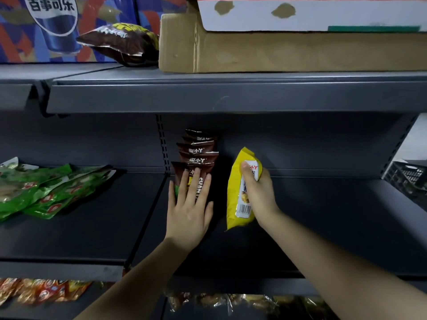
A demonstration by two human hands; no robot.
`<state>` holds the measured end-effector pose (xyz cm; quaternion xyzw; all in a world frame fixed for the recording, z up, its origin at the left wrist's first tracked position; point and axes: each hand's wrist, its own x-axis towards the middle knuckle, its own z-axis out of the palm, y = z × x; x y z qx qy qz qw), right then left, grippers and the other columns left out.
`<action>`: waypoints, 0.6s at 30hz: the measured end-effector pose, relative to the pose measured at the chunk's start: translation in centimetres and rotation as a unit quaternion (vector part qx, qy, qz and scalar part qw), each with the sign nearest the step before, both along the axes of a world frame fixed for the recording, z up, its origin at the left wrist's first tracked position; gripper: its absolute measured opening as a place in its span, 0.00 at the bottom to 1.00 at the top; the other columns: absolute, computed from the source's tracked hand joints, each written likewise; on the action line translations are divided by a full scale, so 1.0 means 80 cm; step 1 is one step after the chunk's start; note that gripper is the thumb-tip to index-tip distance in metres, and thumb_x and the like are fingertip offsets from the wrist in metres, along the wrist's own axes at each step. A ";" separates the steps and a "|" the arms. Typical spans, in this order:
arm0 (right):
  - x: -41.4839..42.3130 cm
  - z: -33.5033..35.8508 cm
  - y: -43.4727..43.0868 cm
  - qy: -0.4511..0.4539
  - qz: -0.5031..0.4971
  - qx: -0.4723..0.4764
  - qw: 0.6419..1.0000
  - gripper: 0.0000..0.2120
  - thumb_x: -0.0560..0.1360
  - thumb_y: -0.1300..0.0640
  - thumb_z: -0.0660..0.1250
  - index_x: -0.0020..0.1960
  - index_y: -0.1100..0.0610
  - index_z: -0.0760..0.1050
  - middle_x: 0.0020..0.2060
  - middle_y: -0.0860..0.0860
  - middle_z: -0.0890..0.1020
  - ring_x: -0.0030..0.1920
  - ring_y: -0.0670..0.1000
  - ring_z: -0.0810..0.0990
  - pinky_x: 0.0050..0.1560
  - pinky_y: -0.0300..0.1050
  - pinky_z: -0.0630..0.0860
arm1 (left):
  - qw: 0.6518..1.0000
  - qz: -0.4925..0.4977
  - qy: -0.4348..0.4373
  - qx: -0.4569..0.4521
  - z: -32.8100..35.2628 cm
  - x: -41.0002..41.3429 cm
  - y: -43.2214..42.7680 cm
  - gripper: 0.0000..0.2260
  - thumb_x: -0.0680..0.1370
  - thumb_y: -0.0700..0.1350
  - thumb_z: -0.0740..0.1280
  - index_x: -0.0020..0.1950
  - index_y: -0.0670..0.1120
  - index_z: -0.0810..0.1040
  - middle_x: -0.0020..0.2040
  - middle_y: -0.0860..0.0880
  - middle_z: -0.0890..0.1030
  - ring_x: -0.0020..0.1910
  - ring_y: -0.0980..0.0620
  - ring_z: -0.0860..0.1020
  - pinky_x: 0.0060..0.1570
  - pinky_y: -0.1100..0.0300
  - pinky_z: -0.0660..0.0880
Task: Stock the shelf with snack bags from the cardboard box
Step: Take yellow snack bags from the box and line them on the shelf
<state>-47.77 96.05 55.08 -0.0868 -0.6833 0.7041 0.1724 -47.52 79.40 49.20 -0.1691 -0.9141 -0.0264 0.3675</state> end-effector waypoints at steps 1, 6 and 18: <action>0.002 0.002 0.001 -0.005 0.009 0.000 1.000 0.17 0.77 0.45 0.63 0.58 0.57 0.72 0.41 0.47 0.79 0.39 0.44 0.80 0.35 0.35 0.76 | 1.000 0.005 -0.016 -0.006 0.002 0.003 0.000 0.25 0.81 0.53 0.50 0.76 0.45 0.56 0.75 0.41 0.60 0.74 0.40 0.58 0.69 0.37 0.59; 0.008 0.015 0.006 -0.020 0.076 -0.005 0.997 0.18 0.77 0.42 0.63 0.57 0.56 0.74 0.48 0.53 0.84 0.44 0.49 0.84 0.37 0.35 0.80 | 0.997 -0.039 -0.009 0.069 0.028 0.031 0.012 0.24 0.81 0.52 0.50 0.72 0.40 0.62 0.74 0.40 0.64 0.74 0.42 0.59 0.71 0.41 0.57; -0.007 0.052 0.063 -0.090 0.225 -0.337 0.910 0.33 0.76 0.31 0.50 0.59 0.56 0.77 0.51 0.59 0.82 0.51 0.57 0.81 0.49 0.53 0.76 | 0.721 -0.296 -0.411 0.474 0.092 0.032 0.124 0.33 0.75 0.59 0.65 0.74 0.63 0.49 0.63 0.67 0.70 0.61 0.64 0.73 0.58 0.56 0.76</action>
